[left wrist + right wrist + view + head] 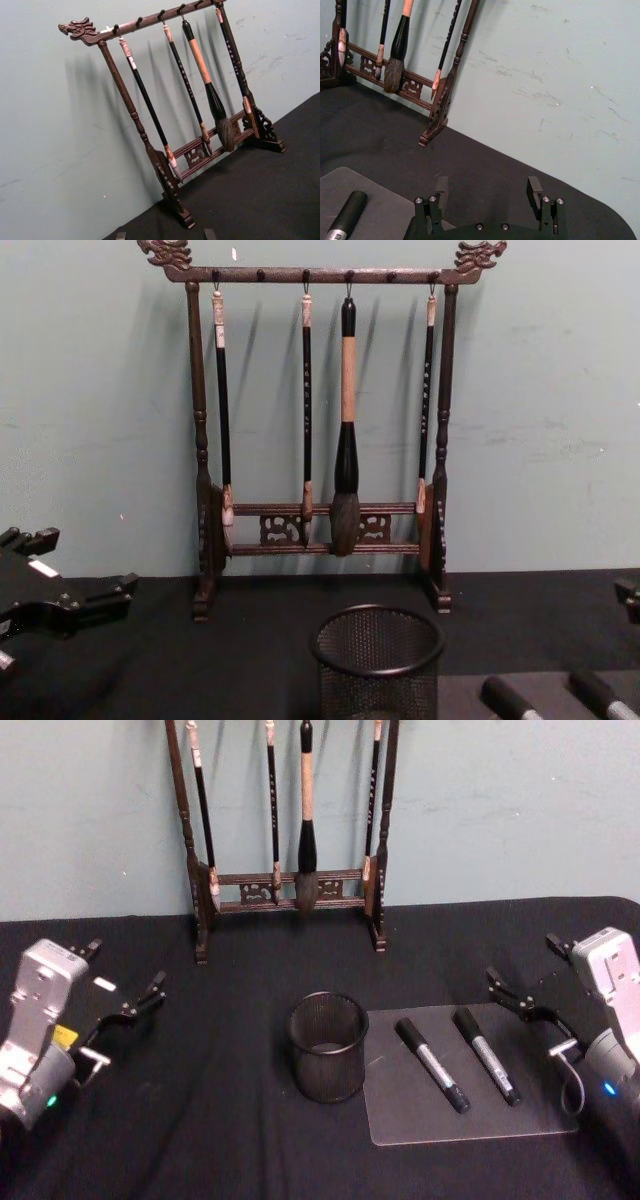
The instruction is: Pick up the water-based marker from the table and place it into the pen holder.
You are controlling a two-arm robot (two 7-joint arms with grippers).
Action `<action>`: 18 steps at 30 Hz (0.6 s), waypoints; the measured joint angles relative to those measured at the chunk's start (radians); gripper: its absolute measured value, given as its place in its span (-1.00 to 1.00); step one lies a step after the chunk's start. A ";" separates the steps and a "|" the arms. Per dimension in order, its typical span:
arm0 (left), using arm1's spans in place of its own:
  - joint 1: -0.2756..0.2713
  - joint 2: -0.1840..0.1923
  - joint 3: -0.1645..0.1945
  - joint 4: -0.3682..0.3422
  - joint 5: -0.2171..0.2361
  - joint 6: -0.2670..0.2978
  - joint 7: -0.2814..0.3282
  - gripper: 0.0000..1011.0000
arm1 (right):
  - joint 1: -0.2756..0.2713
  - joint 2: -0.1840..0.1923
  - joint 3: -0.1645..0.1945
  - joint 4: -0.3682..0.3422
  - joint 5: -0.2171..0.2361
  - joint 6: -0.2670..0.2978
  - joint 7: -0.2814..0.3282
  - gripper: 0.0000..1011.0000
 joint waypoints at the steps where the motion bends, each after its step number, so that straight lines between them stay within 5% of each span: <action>1: 0.000 0.000 0.000 0.000 0.000 0.000 0.000 0.98 | 0.000 0.000 0.000 0.000 0.000 0.000 0.000 0.98; 18: 0.000 0.000 0.000 0.000 0.000 0.000 0.000 0.98 | 0.000 0.000 0.000 0.000 0.000 0.000 0.000 0.98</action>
